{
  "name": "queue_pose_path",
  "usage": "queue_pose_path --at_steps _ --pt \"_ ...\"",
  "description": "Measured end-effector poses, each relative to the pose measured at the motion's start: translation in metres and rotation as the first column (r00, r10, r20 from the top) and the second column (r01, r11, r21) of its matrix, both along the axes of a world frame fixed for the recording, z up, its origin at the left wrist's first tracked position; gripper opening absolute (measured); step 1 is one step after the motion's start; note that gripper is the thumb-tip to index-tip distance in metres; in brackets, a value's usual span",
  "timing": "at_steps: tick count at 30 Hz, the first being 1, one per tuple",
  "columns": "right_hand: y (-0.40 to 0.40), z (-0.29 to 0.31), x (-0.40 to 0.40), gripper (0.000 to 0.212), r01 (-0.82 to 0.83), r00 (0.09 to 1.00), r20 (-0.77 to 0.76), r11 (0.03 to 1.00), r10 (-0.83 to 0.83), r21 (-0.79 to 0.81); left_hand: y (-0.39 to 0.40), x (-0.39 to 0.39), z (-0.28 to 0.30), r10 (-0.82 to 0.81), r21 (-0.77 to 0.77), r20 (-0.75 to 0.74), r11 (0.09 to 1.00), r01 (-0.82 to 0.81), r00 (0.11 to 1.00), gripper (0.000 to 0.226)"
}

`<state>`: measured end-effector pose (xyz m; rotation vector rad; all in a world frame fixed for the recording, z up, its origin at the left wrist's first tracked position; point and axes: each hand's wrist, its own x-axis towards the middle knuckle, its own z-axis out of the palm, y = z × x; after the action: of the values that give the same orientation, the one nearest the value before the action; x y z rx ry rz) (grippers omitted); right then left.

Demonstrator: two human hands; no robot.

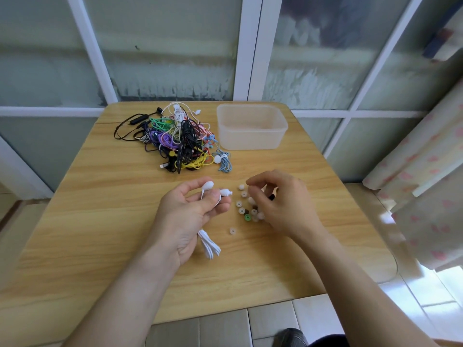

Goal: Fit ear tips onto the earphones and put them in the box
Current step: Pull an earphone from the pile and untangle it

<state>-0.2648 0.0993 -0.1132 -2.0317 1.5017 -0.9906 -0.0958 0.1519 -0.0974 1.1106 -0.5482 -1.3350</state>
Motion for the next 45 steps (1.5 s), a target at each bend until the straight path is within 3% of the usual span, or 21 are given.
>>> queue_pose_path --at_steps 2,4,7,10,14,24,30,45 --pt "0.006 0.006 0.003 0.003 -0.020 0.957 0.289 0.992 -0.016 0.121 0.000 -0.003 0.002 0.043 -0.050 -0.024 0.998 -0.044 0.999 0.026" --pt "0.017 0.010 0.010 0.007 -0.098 0.835 0.549 0.968 -0.046 0.230 -0.001 -0.006 0.004 0.076 -0.125 -0.033 0.989 -0.079 0.997 0.025" --pt "0.031 0.010 0.023 0.007 -0.218 0.673 0.734 0.923 -0.094 0.318 -0.001 -0.011 0.006 0.079 -0.189 -0.038 0.978 -0.085 0.996 0.025" --pt "0.036 0.006 0.032 0.019 -0.306 0.554 0.824 0.893 -0.116 0.331 0.000 -0.012 0.007 0.070 -0.189 0.061 0.980 -0.058 0.996 0.023" --pt "0.038 0.006 0.035 0.035 -0.294 0.508 0.850 0.898 -0.143 0.327 0.002 -0.014 0.007 0.060 -0.197 0.137 0.980 -0.032 0.989 0.021" --pt "0.035 0.011 0.023 0.027 -0.393 0.457 0.881 0.861 -0.123 0.324 0.002 -0.008 0.002 0.073 -0.289 0.244 0.957 0.001 0.967 0.023" --pt "0.031 0.012 0.014 0.026 -0.429 0.495 0.864 0.838 -0.094 0.337 0.002 -0.006 0.000 0.013 -0.305 0.340 0.947 0.097 0.940 0.020" --pt "0.028 0.010 0.004 0.020 -0.470 0.563 0.826 0.826 0.008 0.312 0.000 0.005 0.006 -0.149 -0.243 0.362 0.938 0.248 0.920 0.023"
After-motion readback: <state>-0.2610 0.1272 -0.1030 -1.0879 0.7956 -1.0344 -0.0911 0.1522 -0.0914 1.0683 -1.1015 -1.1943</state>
